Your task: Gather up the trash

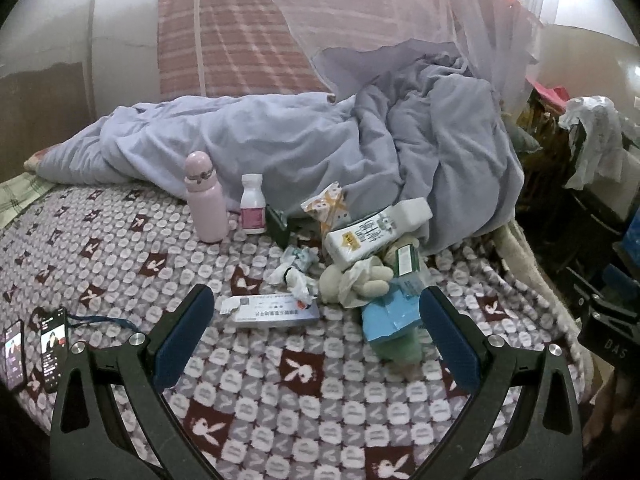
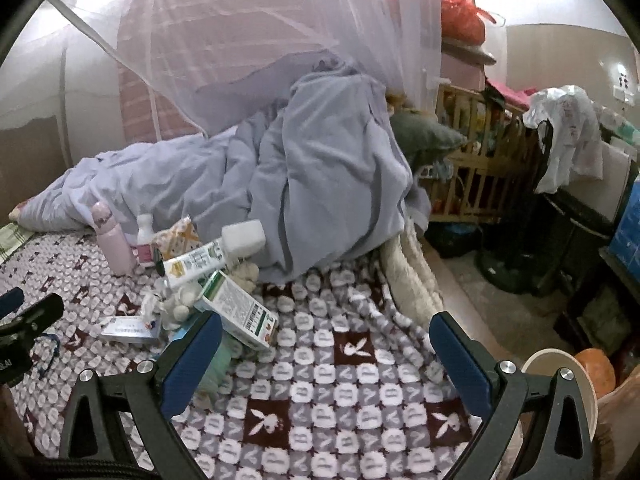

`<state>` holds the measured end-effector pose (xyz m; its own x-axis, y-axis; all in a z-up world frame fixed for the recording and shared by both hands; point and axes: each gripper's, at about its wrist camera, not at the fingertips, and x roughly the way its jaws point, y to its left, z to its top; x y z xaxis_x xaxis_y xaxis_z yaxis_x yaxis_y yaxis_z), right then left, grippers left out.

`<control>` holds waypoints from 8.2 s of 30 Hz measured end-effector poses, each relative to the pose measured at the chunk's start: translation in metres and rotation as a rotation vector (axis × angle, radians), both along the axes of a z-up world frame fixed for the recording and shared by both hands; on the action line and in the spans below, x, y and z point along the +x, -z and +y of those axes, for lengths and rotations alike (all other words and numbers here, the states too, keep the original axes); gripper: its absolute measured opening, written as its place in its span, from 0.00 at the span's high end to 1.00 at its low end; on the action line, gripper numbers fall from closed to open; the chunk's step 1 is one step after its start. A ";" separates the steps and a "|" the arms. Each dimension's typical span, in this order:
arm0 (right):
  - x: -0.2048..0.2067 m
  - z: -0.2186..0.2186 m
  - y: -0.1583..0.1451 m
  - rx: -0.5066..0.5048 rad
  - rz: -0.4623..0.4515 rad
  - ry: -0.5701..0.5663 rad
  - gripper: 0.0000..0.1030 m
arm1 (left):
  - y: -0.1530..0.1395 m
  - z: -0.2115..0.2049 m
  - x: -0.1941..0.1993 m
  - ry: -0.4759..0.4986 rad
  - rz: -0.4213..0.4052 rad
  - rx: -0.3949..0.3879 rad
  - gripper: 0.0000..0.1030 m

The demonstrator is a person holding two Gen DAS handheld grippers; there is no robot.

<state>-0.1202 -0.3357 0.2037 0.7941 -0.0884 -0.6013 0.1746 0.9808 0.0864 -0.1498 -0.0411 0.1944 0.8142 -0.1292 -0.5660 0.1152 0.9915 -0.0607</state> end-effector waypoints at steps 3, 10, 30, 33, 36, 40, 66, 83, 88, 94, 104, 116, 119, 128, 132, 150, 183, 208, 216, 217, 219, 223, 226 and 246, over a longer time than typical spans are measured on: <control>-0.004 0.003 -0.008 -0.021 -0.023 0.003 0.00 | -0.002 0.001 -0.002 -0.001 -0.011 -0.003 0.01; -0.008 0.006 -0.014 -0.069 -0.050 0.010 0.00 | 0.000 0.002 0.001 -0.018 0.002 -0.008 0.01; -0.007 0.006 -0.017 -0.047 -0.062 0.006 0.00 | 0.001 0.008 0.005 -0.029 -0.010 -0.029 0.01; -0.004 0.008 -0.019 -0.050 -0.062 -0.001 0.00 | 0.001 0.009 0.004 -0.042 -0.013 -0.027 0.01; -0.004 0.008 -0.018 -0.050 -0.062 -0.003 0.00 | 0.002 0.010 0.007 -0.046 -0.009 -0.025 0.01; 0.000 0.011 -0.019 -0.051 -0.057 -0.014 0.00 | 0.004 0.011 0.008 -0.053 -0.005 -0.019 0.01; 0.006 0.021 -0.009 -0.031 -0.031 -0.071 0.00 | 0.013 0.021 0.014 -0.086 0.005 -0.008 0.01; 0.008 0.025 -0.005 -0.033 -0.020 -0.081 0.00 | 0.020 0.029 0.015 -0.097 0.029 -0.001 0.01; 0.008 0.025 -0.005 -0.034 -0.021 -0.080 0.00 | 0.020 0.030 0.015 -0.097 0.027 -0.001 0.01; 0.008 0.025 -0.005 -0.034 -0.021 -0.080 0.00 | 0.019 0.034 0.015 -0.105 0.024 -0.005 0.01; 0.011 0.025 0.006 -0.021 0.015 -0.101 0.00 | 0.030 0.049 0.016 -0.103 0.055 0.027 0.01; 0.022 0.032 0.025 -0.005 0.086 -0.143 0.00 | 0.052 0.069 0.026 -0.127 0.109 0.038 0.01; 0.028 0.036 0.030 0.008 0.100 -0.175 0.00 | 0.057 0.069 0.033 -0.103 0.129 0.041 0.01; 0.081 0.039 0.059 0.018 0.173 -0.311 0.09 | 0.071 0.057 0.078 -0.013 0.206 0.043 0.01; 0.109 0.036 0.080 0.070 0.226 -0.374 0.13 | 0.082 0.050 0.110 0.022 0.257 0.036 0.01; 0.191 0.053 0.137 0.192 0.297 -0.683 0.16 | 0.151 0.020 0.229 0.085 0.501 -0.032 0.34; 0.009 -0.109 0.057 0.210 0.143 -0.301 0.41 | 0.027 -0.137 0.095 0.462 0.302 -0.131 0.83; -0.113 -0.318 0.112 0.251 0.254 0.231 0.41 | 0.049 -0.418 0.020 0.956 0.423 -0.143 0.83; -0.132 -0.355 0.134 0.271 0.280 0.370 0.35 | 0.074 -0.475 0.005 1.014 0.474 -0.158 0.45; -0.135 -0.358 0.135 0.276 0.275 0.387 0.28 | 0.075 -0.477 0.004 1.014 0.471 -0.168 0.40; -0.138 -0.360 0.134 0.281 0.259 0.401 0.21 | 0.078 -0.477 0.004 1.022 0.485 -0.184 0.40; -0.136 -0.355 0.136 0.257 0.281 0.395 0.21 | 0.083 -0.469 0.007 0.983 0.501 -0.145 0.40; -0.133 -0.344 0.136 0.232 0.283 0.382 0.21 | 0.082 -0.453 0.012 0.919 0.476 -0.124 0.40; -0.088 -0.248 0.100 0.123 0.245 0.238 0.21 | 0.062 -0.306 0.027 0.609 0.245 0.026 0.40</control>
<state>-0.2077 -0.5840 0.1035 0.5910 -0.1686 -0.7889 0.4268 0.8952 0.1284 -0.1233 -0.3468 0.1320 0.4467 -0.5102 -0.7349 0.6426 0.7546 -0.1333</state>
